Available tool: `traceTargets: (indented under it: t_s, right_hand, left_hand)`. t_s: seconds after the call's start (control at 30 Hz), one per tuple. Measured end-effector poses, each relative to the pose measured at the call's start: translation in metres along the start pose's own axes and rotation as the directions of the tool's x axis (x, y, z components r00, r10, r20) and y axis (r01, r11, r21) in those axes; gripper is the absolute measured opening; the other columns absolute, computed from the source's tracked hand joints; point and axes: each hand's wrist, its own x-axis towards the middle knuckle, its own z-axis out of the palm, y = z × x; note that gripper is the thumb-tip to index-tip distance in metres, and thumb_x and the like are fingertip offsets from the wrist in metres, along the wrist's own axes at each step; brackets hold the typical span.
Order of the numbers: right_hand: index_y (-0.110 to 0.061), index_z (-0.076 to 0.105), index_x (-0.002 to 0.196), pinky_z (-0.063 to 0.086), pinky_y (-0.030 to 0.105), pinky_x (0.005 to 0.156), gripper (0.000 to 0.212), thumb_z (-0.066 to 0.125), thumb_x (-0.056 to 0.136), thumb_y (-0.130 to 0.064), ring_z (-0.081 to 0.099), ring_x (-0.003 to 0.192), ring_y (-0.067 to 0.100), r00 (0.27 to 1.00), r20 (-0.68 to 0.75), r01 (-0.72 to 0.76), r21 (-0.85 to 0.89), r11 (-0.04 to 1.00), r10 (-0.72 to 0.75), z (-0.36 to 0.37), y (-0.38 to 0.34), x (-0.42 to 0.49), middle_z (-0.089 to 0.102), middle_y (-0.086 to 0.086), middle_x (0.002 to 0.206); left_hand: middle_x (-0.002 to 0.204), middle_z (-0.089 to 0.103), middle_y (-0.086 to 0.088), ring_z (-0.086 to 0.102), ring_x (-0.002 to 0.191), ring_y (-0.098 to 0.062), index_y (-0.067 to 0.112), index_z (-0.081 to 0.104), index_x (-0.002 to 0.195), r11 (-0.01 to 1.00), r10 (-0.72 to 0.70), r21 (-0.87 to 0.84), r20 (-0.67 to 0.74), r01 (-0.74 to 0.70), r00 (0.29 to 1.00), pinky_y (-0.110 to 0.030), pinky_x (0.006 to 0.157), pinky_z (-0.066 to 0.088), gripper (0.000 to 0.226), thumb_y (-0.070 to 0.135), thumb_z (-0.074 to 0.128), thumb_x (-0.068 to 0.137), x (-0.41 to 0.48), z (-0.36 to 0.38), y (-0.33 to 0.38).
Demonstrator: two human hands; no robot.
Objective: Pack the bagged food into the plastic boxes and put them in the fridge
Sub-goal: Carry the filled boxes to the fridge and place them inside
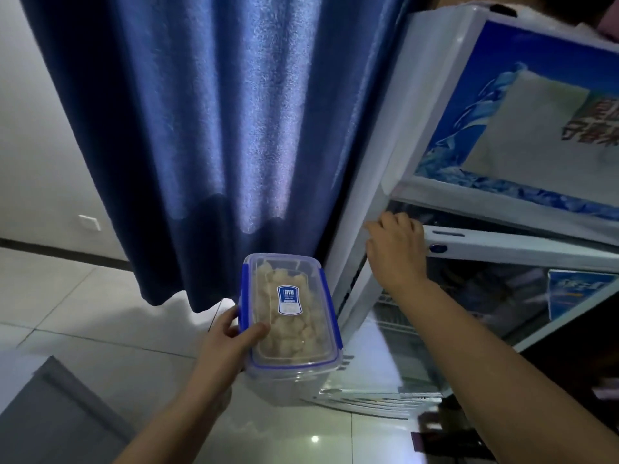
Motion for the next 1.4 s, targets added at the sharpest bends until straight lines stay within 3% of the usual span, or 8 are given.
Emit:
traceTargets:
  t_s: [0.3,0.5,0.7,0.93,1.13,1.23,1.33,1.4]
  right_hand:
    - [-0.010,0.072,0.090,0.036,0.034,0.070,0.021,0.051,0.087,-0.011,0.053,0.075,0.025,0.918,-0.346,-0.158,0.131,0.979,0.194,-0.041,-0.002,-0.099,0.060,0.009,0.082]
    - [0.000,0.067,0.105,0.048,0.040,0.083,0.021,0.060,0.085,-0.007,0.053,0.096,0.029,0.866,-0.331,-0.351,0.127,0.928,0.374,-0.085,0.010,-0.188,0.061,0.018,0.100]
    - [-0.011,0.064,0.111,0.039,0.043,0.085,0.033,0.068,0.079,-0.021,0.040,0.101,0.027,0.675,-0.319,-0.720,-0.084,0.689,0.666,-0.136,0.017,-0.275,0.059,0.012,0.108]
    - [-0.009,0.053,0.125,0.041,0.044,0.100,0.046,0.064,0.080,-0.005,0.037,0.116,0.029,0.497,-0.251,-0.863,-0.038,0.504,0.831,-0.182,0.035,-0.333,0.048,0.011,0.123]
    - [-0.011,0.046,0.131,0.032,0.049,0.109,0.051,0.063,0.083,-0.012,0.027,0.131,0.029,0.377,-0.201,-0.926,-0.104,0.363,0.904,-0.197,0.046,-0.353,0.038,0.011,0.136]
    - [-0.009,0.054,0.126,0.018,0.050,0.116,0.046,0.060,0.080,-0.012,0.029,0.134,0.034,0.501,-0.255,-0.863,-0.214,0.457,0.827,-0.182,0.032,-0.339,0.044,0.017,0.134]
    - [-0.011,0.065,0.108,0.045,0.045,0.093,0.031,0.065,0.077,-0.012,0.051,0.110,0.030,0.674,-0.128,-0.739,-0.126,0.662,0.728,-0.145,0.013,-0.316,0.059,0.011,0.114]
    - [-0.016,0.067,0.106,0.048,0.037,0.080,0.024,0.062,0.083,-0.020,0.056,0.097,0.026,0.653,0.098,-0.753,-0.020,0.657,0.751,-0.113,0.005,-0.303,0.061,0.005,0.105]
  left_hand:
    - [0.098,0.071,-0.004,0.070,0.082,-0.024,0.022,0.053,0.120,0.993,-0.067,0.108,0.231,0.042,0.971,-0.036,0.061,0.055,0.044,0.015,0.069,0.080,0.001,0.017,-0.017]
    - [0.095,0.070,-0.005,0.069,0.081,-0.025,0.019,0.055,0.116,0.988,-0.116,0.139,0.398,0.065,0.910,-0.039,0.068,0.055,0.039,0.008,0.066,0.081,-0.024,0.038,-0.042]
    - [0.089,0.073,-0.002,0.071,0.072,-0.019,0.019,0.058,0.116,0.978,-0.183,0.183,0.539,0.098,0.822,-0.031,0.058,0.053,0.035,0.010,0.064,0.083,-0.058,0.062,-0.065]
    - [0.091,0.071,-0.004,0.068,0.076,-0.026,0.018,0.054,0.124,0.959,-0.257,0.253,0.585,0.128,0.769,-0.045,0.076,0.053,0.045,0.016,0.068,0.082,-0.081,0.082,-0.085]
    - [0.093,0.069,-0.003,0.067,0.079,-0.026,0.021,0.054,0.118,0.950,-0.287,0.278,0.617,0.138,0.733,-0.034,0.060,0.053,0.038,0.013,0.066,0.083,-0.088,0.090,-0.093]
    - [0.100,0.069,-0.005,0.068,0.084,-0.028,0.021,0.053,0.124,0.945,-0.307,0.290,0.613,0.154,0.728,-0.035,0.062,0.053,0.045,0.016,0.068,0.082,-0.078,0.092,-0.096]
    - [0.096,0.071,-0.004,0.069,0.083,-0.029,0.022,0.054,0.122,0.945,-0.305,0.282,0.589,0.163,0.749,-0.040,0.068,0.055,0.043,0.016,0.068,0.081,-0.067,0.097,-0.098]
    - [0.092,0.072,-0.004,0.069,0.081,-0.030,0.022,0.055,0.121,0.945,-0.303,0.278,0.557,0.171,0.773,-0.042,0.071,0.055,0.042,0.016,0.068,0.081,-0.056,0.101,-0.098]
